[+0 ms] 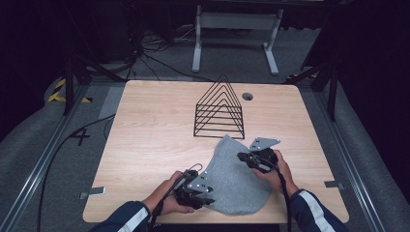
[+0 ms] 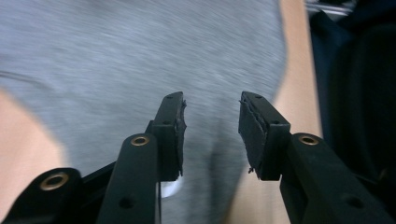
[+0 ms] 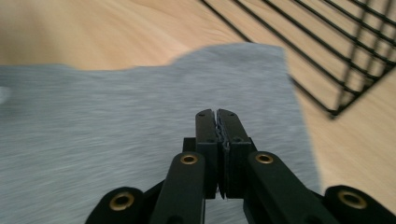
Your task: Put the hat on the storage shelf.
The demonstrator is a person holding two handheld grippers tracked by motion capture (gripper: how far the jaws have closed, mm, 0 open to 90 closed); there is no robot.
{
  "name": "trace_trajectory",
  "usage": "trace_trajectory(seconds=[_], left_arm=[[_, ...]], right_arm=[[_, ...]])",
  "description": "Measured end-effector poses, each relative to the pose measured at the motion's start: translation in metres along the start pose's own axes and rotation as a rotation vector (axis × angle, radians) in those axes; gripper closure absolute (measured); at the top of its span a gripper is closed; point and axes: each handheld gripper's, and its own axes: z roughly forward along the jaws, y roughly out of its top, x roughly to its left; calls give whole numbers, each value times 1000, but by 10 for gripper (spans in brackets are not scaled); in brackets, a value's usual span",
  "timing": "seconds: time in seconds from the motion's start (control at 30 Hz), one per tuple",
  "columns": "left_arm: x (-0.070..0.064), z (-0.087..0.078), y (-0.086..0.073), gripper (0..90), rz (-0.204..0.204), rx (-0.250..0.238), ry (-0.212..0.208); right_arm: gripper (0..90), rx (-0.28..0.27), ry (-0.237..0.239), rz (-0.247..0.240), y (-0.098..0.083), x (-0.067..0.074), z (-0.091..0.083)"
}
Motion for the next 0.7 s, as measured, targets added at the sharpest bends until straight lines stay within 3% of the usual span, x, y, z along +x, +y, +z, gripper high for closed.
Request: trace_trajectory(seconds=[0.1, 0.17, 0.23, 0.3, 0.33, 0.5, 0.57, 0.6, 0.67, 0.7], left_arm=[[25, -14, 0, 610, -61, -49, 65], [42, -15, 1, 607, -84, -45, 102], [60, -7, 6, 606, -90, -37, 127], [66, -3, 9, 603, -93, -36, 123], [76, 10, 17, 602, -83, -32, 140], [91, 45, 37, 602, -69, -6, 144], [96, 56, 40, 607, -55, 33, 161], [99, 60, 40, 610, -44, 52, 161], [102, 60, 38, 621, -70, 38, 153], [103, 58, 37, 621, -62, 47, 154]], right_arm=[[891, -11, 84, -36, -7, 27, -14], [891, -1, 125, -63, -12, 45, -17], [892, 4, 174, -93, -16, 65, -19], [892, 23, 210, -125, -18, 79, -18], [892, 34, 220, -141, -18, 84, -17], [893, 72, 254, -145, -25, 89, -13], [893, 85, 254, -143, -28, 88, -13], [893, 95, 248, -142, -30, 87, -12], [894, 119, 244, -146, -33, 86, -12], [893, 118, 240, -144, -35, 86, -13]])
